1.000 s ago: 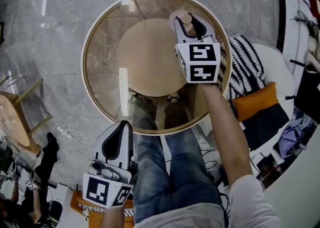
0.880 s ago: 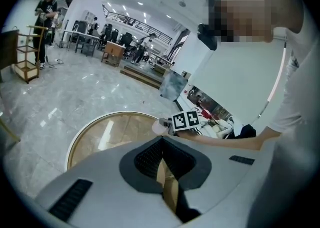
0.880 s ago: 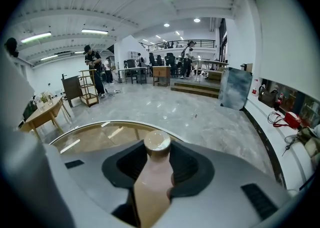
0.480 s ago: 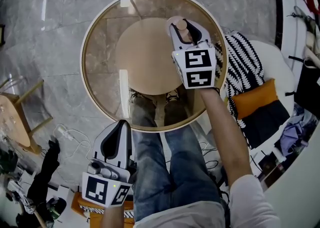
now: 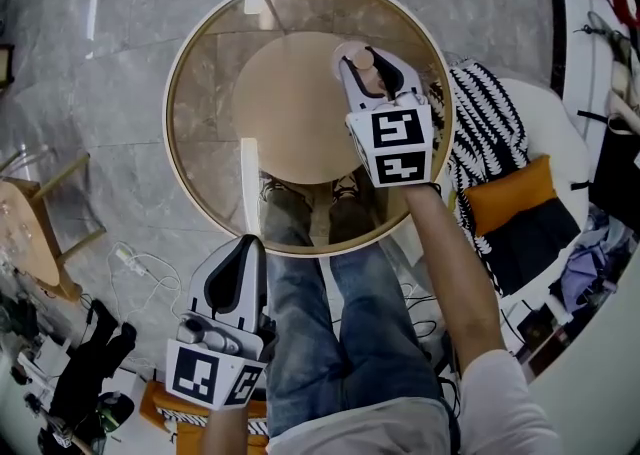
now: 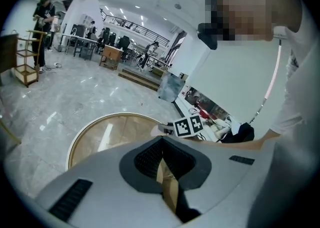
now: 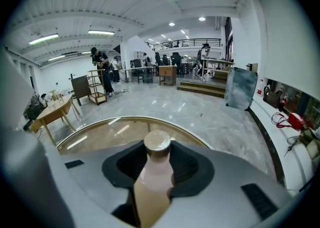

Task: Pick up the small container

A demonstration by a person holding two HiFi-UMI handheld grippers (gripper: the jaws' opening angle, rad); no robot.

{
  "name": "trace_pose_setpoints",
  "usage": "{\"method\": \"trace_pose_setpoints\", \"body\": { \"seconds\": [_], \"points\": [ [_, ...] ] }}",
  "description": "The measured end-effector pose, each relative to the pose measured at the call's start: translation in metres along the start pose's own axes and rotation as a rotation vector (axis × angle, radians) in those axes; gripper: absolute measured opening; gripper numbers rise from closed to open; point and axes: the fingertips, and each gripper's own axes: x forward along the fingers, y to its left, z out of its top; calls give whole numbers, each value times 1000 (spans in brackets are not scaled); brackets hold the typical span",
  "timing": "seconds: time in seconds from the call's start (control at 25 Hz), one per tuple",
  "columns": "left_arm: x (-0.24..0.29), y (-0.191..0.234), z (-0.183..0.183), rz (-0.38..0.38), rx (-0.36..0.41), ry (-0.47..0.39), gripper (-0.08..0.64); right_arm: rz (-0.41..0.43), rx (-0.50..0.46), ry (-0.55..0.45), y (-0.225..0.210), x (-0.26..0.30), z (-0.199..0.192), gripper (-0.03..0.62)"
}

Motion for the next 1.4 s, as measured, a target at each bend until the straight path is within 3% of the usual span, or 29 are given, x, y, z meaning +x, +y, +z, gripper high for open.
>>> {"method": "trace_pose_setpoints", "body": {
  "seconds": [1.4],
  "points": [
    [-2,-44,20,-3,46,-26,17,118,-58,10,20,-76,-11,149]
  ]
}}
